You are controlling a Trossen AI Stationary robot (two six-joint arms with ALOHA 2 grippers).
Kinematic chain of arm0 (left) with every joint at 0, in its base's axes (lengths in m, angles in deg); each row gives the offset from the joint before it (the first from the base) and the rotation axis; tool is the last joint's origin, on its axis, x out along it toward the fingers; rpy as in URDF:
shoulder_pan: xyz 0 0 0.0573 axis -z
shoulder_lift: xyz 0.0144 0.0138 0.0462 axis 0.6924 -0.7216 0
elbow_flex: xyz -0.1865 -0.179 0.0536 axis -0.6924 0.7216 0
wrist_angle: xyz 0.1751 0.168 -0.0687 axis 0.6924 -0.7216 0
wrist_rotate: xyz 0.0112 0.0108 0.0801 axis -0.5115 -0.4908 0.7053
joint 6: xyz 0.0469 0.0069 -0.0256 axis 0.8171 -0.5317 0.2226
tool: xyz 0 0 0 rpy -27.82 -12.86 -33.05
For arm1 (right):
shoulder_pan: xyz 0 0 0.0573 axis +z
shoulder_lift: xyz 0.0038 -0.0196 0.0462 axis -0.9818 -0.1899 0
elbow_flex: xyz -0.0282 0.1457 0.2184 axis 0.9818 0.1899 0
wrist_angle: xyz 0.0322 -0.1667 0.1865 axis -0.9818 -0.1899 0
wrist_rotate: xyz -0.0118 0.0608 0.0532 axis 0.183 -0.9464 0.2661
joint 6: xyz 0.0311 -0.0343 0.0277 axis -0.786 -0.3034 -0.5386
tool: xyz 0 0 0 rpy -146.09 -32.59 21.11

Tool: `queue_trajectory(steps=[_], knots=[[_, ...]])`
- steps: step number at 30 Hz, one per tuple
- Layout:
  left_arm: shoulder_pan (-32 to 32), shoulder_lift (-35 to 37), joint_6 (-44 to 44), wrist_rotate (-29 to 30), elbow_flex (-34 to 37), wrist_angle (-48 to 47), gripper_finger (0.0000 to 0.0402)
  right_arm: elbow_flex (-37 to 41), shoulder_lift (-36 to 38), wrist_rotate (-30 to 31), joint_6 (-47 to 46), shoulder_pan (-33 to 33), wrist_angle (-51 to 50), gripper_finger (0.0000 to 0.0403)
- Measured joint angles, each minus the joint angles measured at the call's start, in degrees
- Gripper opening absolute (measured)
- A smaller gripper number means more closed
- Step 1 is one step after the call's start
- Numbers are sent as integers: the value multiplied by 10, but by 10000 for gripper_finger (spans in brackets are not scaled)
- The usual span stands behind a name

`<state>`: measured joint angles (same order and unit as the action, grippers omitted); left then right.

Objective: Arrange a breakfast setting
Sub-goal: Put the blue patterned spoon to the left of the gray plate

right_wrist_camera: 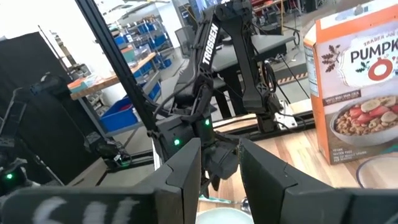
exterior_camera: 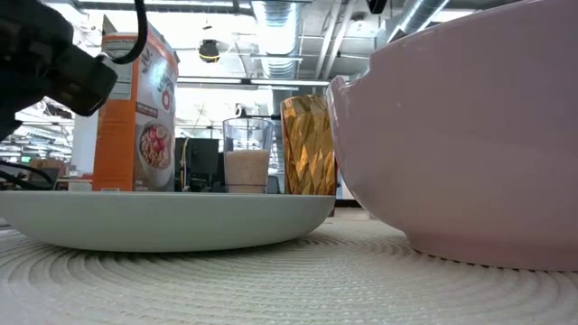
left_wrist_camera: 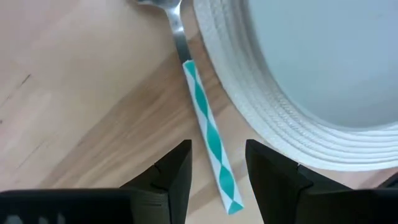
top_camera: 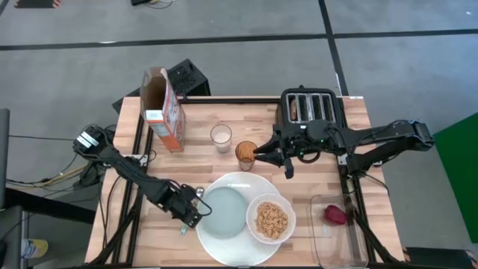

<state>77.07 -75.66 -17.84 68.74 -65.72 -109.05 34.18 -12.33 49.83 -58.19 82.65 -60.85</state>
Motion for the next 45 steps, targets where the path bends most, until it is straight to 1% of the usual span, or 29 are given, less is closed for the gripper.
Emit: queue_trajectory(steps=[6, 9, 16, 24, 27, 32, 38, 42, 45], knots=[[-12, 0, 12, 35, 1, -51, 137, 0, 0, 0, 0, 0, -6, 134], [-28, 0, 31, 52, 2, -51, 137, 0, 0, 0, 0, 0, -6, 134], [-62, 0, 76, 62, 2, -46, 137, 0, 0, 0, 0, 0, -6, 134], [-80, 0, 110, 69, 2, -28, 137, 0, 0, 0, 0, 0, -14, 134], [-80, -9, 111, 66, 2, -20, 137, 0, 0, 0, 0, 0, -16, 134], [-79, -44, 117, 55, 2, -18, 137, 0, 0, 0, 0, 0, -17, 134], [-79, -52, 117, 72, 0, -24, 137, 0, 0, 0, 0, 0, -17, 134], [-79, -51, 102, 81, 1, -26, 137, 0, 0, 0, 0, 0, -17, 134], [-75, -51, 72, 80, 1, -31, 137, 0, 0, 0, 0, 0, -17, 134]])
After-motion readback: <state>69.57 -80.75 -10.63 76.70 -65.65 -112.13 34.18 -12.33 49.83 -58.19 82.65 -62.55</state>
